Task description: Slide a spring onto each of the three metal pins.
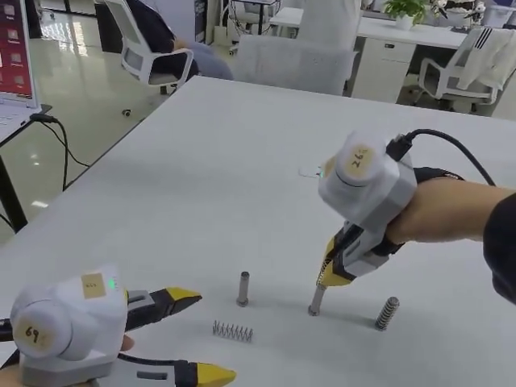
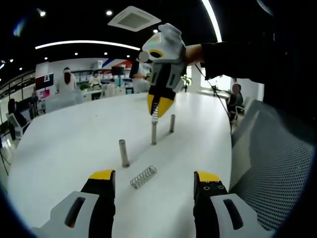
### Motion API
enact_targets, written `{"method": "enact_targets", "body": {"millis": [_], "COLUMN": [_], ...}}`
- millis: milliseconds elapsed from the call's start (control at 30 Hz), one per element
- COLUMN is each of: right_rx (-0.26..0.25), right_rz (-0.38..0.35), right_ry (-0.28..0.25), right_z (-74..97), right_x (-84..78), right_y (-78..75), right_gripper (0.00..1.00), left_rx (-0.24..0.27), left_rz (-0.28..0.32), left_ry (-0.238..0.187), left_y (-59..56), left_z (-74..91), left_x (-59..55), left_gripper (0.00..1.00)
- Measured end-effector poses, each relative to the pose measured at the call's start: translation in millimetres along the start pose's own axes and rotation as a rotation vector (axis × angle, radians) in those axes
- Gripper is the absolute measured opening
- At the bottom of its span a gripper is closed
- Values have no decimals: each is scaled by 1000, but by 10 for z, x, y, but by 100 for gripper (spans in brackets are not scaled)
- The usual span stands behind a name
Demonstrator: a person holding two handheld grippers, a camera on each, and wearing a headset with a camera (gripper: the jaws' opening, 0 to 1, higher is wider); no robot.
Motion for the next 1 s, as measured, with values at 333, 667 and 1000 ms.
{"method": "enact_targets", "body": {"millis": [333, 667, 1000], "right_rx": [2, -4, -10], "right_rz": [-5, -27, -55], "right_ry": [21, 38, 47], "right_z": [-128, -299, -430], "right_x": [-72, -174, -281], "right_y": [-17, -22, -13], "right_gripper": [8, 8, 8], "left_rx": [-6, -6, -4], "left_rz": [-2, -1, -1], "left_ry": [0, 4, 5], "left_y": [-2, -5, -7], "left_z": [-15, -14, -17], "left_x": [14, 10, 6], "left_gripper": [58, 57, 57]}}
Point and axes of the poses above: the centre of the closed fingertips' face, and the gripper's own axes: z roughly backward along the fingers, y roughly to its left, x roughly out of its top, the point moved 7 cm from there along z, roughly backward along the fingers, and after that the axes turned 13 degrees about -y, right-handed, at the moved point
